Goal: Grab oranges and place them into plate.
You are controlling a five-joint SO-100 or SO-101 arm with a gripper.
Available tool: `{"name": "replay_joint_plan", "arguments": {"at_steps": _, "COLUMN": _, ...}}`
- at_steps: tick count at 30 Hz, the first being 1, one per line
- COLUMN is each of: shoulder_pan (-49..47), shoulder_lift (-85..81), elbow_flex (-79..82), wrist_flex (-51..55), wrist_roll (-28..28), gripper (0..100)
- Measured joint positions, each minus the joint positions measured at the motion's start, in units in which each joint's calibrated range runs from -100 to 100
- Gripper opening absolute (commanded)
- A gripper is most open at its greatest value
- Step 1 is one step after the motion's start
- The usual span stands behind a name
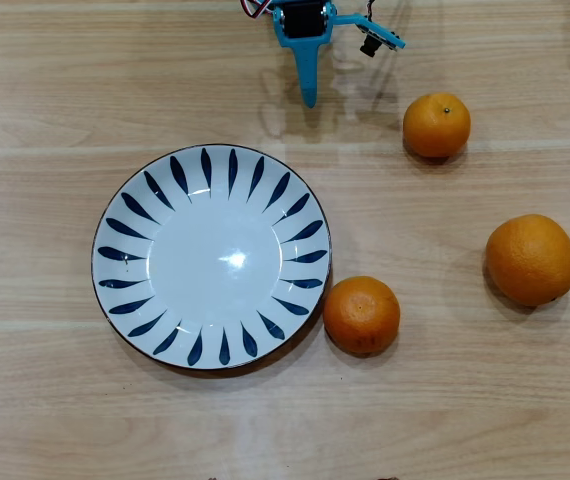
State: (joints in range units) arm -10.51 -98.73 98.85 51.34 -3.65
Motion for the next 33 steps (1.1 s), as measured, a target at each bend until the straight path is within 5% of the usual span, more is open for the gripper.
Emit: {"name": "replay_joint_plan", "arguments": {"at_steps": 33, "shoulder_pan": -3.0, "shoulder_lift": 0.0, "elbow_flex": 0.2, "wrist_flex": 0.4, "wrist_roll": 0.0, "gripper": 2}}
